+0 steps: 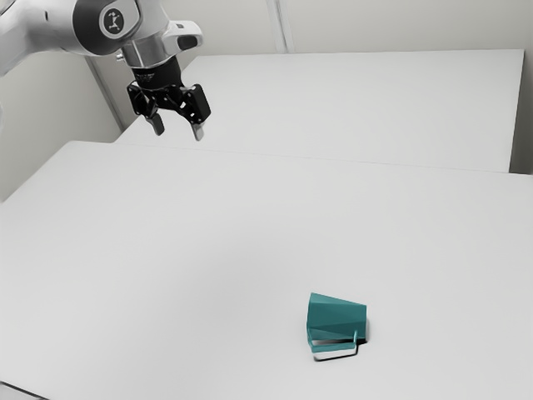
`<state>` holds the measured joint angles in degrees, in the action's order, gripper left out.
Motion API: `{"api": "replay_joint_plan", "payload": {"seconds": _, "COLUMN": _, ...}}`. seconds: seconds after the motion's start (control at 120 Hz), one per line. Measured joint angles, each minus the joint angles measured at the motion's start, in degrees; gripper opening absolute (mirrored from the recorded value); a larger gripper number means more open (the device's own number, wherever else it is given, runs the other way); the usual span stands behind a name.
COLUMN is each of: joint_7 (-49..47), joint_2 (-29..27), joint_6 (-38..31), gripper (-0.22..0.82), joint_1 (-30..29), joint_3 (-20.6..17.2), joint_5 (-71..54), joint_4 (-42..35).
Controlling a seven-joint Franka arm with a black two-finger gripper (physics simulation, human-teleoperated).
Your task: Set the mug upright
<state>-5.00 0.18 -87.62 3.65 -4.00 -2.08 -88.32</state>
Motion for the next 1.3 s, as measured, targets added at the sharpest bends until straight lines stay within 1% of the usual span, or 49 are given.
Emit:
{"api": "replay_joint_plan", "payload": {"seconds": 0.233, "joint_7": 0.21, "joint_2": -0.04, "joint_6": -0.05, "gripper": 0.58, "joint_1": 0.05, "joint_3": -0.09, "joint_5": 0.3, "joint_4": -0.06}}
{"api": "replay_joint_plan", "payload": {"seconds": 0.433, "joint_7": 0.44, "joint_2": -0.14, "joint_6": -0.6, "gripper": 0.58, "joint_1": -0.29, "joint_3": -0.13, "joint_5": 5.69, "joint_4": -1.48}}
{"api": "replay_joint_plan", "payload": {"seconds": 0.508, "joint_7": 0.95, "joint_2": -0.35, "joint_6": -2.78, "gripper": 0.58, "joint_1": -0.43, "joint_3": -0.13, "joint_5": 8.12, "joint_4": -4.81}}
{"api": "replay_joint_plan", "payload": {"seconds": 0.608, "joint_7": 2.69, "joint_2": -0.73, "joint_6": -7.74, "gripper": 0.58, "joint_1": -0.64, "joint_3": -0.07, "joint_5": 13.12, "joint_4": -10.63}}
{"api": "replay_joint_plan", "payload": {"seconds": 0.8, "joint_7": 8.35, "joint_2": -1.09, "joint_6": -16.8, "gripper": 0.58, "joint_1": -1.18, "joint_3": 0.04, "joint_5": 25.18, "joint_4": -19.8}}
{"api": "replay_joint_plan", "payload": {"seconds": 0.908, "joint_7": 11.8, "joint_2": -1.79, "joint_6": -21.23, "gripper": 0.58, "joint_1": -1.59, "joint_3": 0.04, "joint_5": 29.96, "joint_4": -24.37}}
{"api": "replay_joint_plan", "payload": {"seconds": 1.092, "joint_7": 19.05, "joint_2": -3.1, "joint_6": -27.83, "gripper": 0.58, "joint_1": -2.98, "joint_3": -0.03, "joint_5": 41.07, "joint_4": -32.55}}
{"api": "replay_joint_plan", "payload": {"seconds": 1.3, "joint_7": 30.22, "joint_2": -2.93, "joint_6": -32.53, "gripper": 0.58, "joint_1": -2.82, "joint_3": -0.19, "joint_5": 56.35, "joint_4": -40.39}}
